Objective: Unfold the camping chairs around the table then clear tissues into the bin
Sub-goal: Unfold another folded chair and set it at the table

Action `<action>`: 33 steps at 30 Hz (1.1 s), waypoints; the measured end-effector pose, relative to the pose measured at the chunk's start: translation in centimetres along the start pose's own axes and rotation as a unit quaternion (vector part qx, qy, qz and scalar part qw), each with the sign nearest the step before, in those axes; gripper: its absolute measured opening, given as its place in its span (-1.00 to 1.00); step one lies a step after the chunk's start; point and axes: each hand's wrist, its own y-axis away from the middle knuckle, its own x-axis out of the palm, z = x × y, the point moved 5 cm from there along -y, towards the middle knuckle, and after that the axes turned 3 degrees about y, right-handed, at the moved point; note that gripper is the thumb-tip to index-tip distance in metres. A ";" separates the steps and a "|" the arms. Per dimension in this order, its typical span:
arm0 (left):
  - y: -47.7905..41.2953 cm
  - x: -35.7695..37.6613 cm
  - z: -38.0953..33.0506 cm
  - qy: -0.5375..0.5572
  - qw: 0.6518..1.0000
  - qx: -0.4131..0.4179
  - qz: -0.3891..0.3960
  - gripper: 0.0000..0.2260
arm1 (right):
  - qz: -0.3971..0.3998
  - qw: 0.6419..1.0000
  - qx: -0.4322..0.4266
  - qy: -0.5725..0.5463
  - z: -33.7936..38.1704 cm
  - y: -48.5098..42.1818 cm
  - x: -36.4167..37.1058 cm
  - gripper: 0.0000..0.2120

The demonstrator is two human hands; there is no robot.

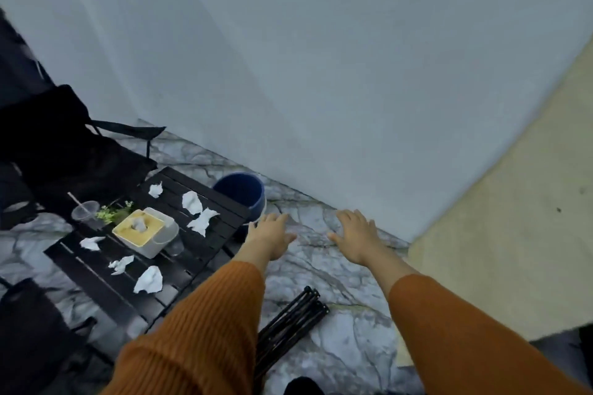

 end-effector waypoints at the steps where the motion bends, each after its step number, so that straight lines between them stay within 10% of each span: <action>1: -1.2 -1.1 1.2 0.012 1.000 -0.016 -0.002 -0.44 | 0.005 1.000 -0.018 0.004 1.1 -2.0 -0.6 -0.40; 15: -1.4 -7.8 19.5 0.143 0.940 -0.290 -0.108 -0.43 | 0.077 0.946 -0.308 0.069 22.0 -19.7 -0.1 -0.41; 26: 17.7 7.5 23.6 0.305 0.728 -0.593 -0.159 -0.38 | 0.231 0.747 -0.600 0.170 34.7 -9.2 12.9 -0.44; 33: 23.1 22.5 21.9 0.372 0.620 -0.676 -0.143 -0.43 | 0.319 0.678 -0.636 0.186 33.1 -3.7 25.6 -0.55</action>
